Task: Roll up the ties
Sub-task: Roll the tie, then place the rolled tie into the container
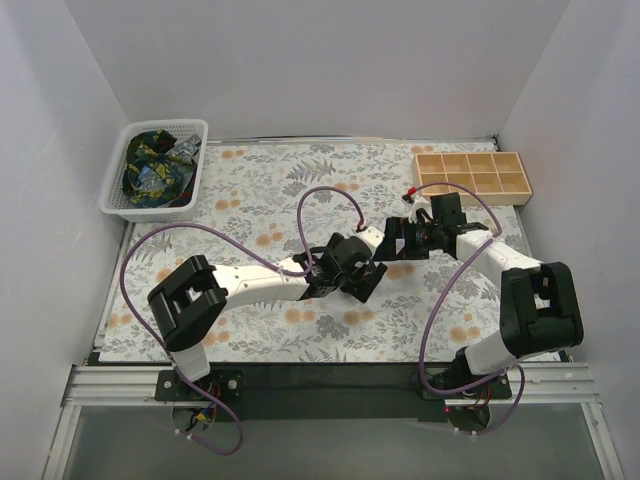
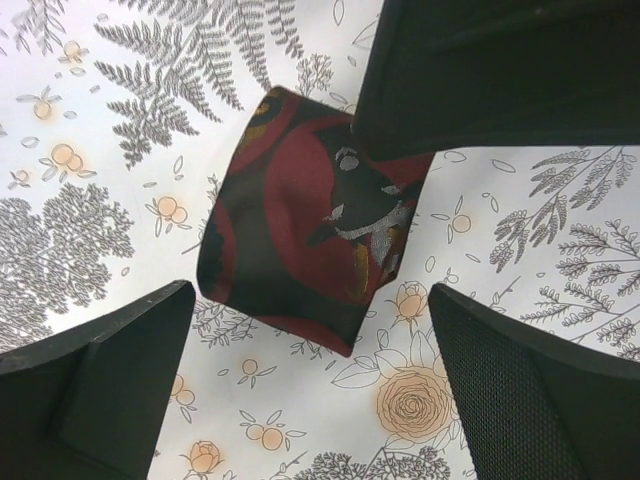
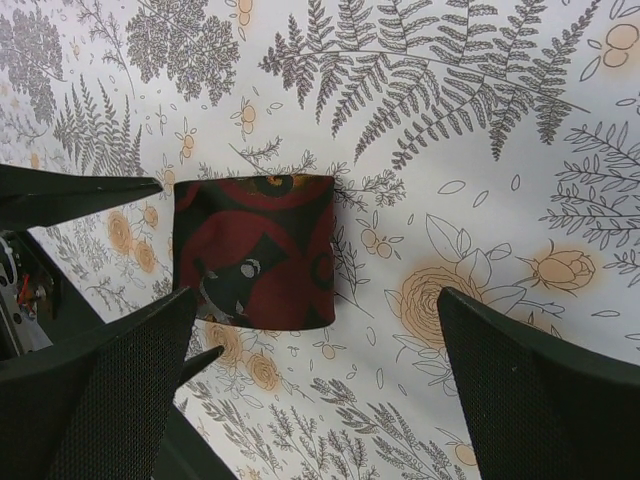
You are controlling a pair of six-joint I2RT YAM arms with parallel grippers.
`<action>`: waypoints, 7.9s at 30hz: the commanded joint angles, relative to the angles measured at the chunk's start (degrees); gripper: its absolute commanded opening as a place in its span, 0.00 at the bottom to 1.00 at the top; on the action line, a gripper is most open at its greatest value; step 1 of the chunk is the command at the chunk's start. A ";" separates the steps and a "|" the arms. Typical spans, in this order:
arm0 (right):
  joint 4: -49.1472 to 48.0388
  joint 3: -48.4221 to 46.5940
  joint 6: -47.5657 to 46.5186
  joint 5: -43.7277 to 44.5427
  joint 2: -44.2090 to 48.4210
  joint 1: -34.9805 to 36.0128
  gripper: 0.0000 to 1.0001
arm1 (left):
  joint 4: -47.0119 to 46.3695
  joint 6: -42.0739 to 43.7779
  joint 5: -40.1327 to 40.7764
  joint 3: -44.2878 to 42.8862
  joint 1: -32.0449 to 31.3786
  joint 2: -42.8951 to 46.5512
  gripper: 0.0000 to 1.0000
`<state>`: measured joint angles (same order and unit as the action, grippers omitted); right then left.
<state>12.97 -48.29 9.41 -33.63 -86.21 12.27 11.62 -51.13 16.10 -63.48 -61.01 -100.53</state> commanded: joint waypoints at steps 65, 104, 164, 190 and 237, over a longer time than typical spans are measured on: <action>-15.08 14.28 9.40 -5.57 11.68 -8.67 0.96 | -1.34 15.53 -11.44 -4.72 2.83 -11.71 0.55; -18.86 11.47 10.98 -11.54 4.22 -7.70 0.92 | -3.97 2.91 -13.76 1.78 5.38 11.92 0.98; -24.93 8.30 6.32 -15.33 -14.59 4.16 0.74 | -14.17 -39.39 -12.14 14.79 9.16 5.26 0.47; -25.45 8.22 6.76 -17.70 -15.30 6.89 0.21 | -14.61 -39.48 -16.01 12.77 9.95 0.60 0.34; 16.21 -70.70 -24.96 31.16 -35.85 -24.40 0.01 | 2.80 -4.85 15.18 21.47 35.26 36.64 0.98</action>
<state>28.34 -114.34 -8.71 -8.67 -120.70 -11.99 16.19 -57.71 25.80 -42.61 -25.63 -63.33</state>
